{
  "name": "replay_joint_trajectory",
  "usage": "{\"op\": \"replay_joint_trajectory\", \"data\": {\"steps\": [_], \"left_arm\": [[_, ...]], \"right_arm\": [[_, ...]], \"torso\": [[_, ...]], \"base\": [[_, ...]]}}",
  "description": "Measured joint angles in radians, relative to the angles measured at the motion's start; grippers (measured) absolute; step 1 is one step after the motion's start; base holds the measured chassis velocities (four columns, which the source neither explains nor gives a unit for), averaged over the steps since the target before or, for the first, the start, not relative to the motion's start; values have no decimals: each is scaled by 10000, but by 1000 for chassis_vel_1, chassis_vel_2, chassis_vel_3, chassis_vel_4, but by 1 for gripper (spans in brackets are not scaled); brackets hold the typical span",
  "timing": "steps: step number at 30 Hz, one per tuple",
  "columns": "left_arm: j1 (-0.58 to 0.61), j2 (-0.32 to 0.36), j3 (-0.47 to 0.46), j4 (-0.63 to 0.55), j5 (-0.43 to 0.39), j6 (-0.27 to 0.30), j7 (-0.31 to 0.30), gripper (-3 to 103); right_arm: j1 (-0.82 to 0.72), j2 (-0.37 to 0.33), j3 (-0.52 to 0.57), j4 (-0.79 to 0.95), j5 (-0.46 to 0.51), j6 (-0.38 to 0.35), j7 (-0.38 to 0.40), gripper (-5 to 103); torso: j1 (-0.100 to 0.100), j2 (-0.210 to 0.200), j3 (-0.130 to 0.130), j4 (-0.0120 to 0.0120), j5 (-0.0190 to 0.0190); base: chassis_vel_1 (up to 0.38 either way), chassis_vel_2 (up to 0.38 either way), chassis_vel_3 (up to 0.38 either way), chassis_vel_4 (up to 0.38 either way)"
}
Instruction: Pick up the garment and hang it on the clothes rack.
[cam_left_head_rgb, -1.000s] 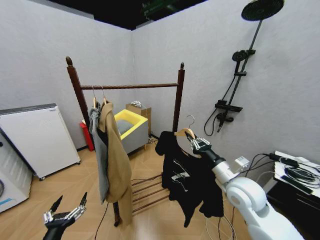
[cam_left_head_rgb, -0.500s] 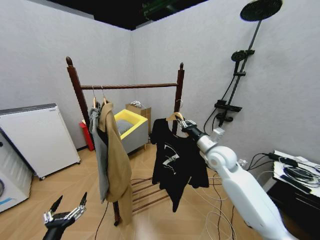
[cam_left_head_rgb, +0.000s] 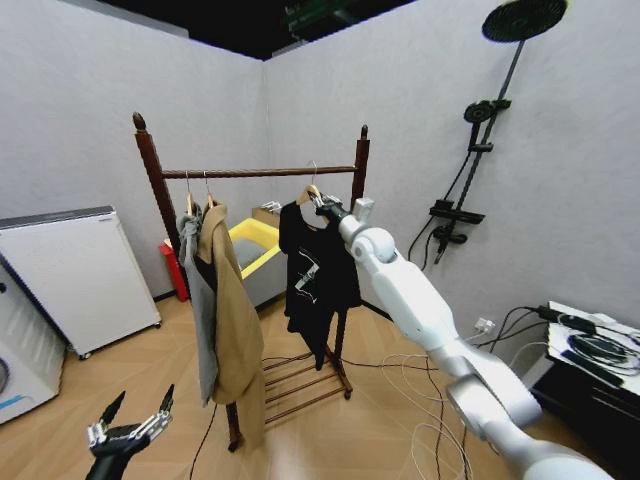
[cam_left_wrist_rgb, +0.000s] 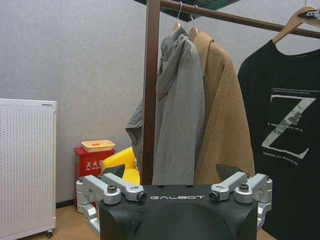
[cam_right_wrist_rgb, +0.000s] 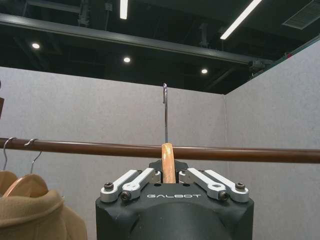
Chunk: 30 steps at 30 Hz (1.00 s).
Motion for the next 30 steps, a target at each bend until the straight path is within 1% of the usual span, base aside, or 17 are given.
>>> {"op": "replay_joint_trajectory", "data": {"steps": [3, 6, 8, 9, 11, 12, 14, 17, 19, 20, 23, 25, 30], "left_arm": [[0, 0, 0, 0, 0, 0, -1, 100], [0, 0, 0, 0, 0, 0, -2, 100], [-1, 0, 0, -1, 0, 0, -1, 100], [-1, 0, 0, -1, 0, 0, -1, 100], [0, 0, 0, 0, 0, 0, 0, 100], [0, 0, 0, 0, 0, 0, 0, 100], [0, 0, 0, 0, 0, 0, -1, 100], [-1, 0, 0, 0, 0, 0, -1, 100], [0, 0, 0, 0, 0, 0, -1, 100], [0, 0, 0, 0, 0, 0, -1, 100], [0, 0, 0, 0, 0, 0, -1, 100], [0, 0, 0, 0, 0, 0, -1, 100], [0, 0, 0, 0, 0, 0, -1, 100]], "right_arm": [[618, 452, -80, -1142, -364, 190, -116, 10], [849, 623, -103, -1586, -506, 279, -167, 10], [1307, 1042, -123, -2564, -833, 482, -305, 10], [1307, 1042, -123, -2564, -833, 482, -305, 10], [1572, 1356, -83, -3279, -1063, 590, -372, 10], [1572, 1356, -83, -3279, -1063, 590, -372, 10], [1788, 1636, -9, -3940, -1285, 601, -398, 10], [1922, 1839, 96, -4434, -1472, 614, -417, 10], [2104, 2068, 223, -4985, -1653, 773, -518, 10], [2104, 2068, 223, -4985, -1653, 773, -518, 10], [2399, 2401, 360, -5654, -1809, 957, -638, 10], [2480, 2505, 401, -5815, -1839, 997, -676, 10], [2628, 2731, 528, -6155, -1912, 956, -672, 10]], "torso": [[0, 0, 0, -3, 3], [0, 0, 0, -3, 3], [0, 0, 0, -3, 2], [0, 0, 0, -3, 2], [-1, 1, 0, -1, 1], [-1, 1, 0, -1, 1], [-2, 2, -1, -2, 2], [-1, 1, -1, -3, 3], [-1, 1, -1, -4, 4], [-1, 1, -1, -4, 4], [-2, 1, -1, -1, 2], [-2, 1, -1, -1, 2], [-2, 2, -1, -2, 2]], "base": [[0, 0, 0, 0], [0, 0, 0, 0], [0, 0, 0, 0], [0, 0, 0, 0], [0, 0, 0, 0], [0, 0, 0, 0], [0, 0, 0, 0], [0, 0, 0, 0], [0, 0, 0, 0], [0, 0, 0, 0], [0, 0, 0, 0], [0, 0, 0, 0], [0, 0, 0, 0]]}}
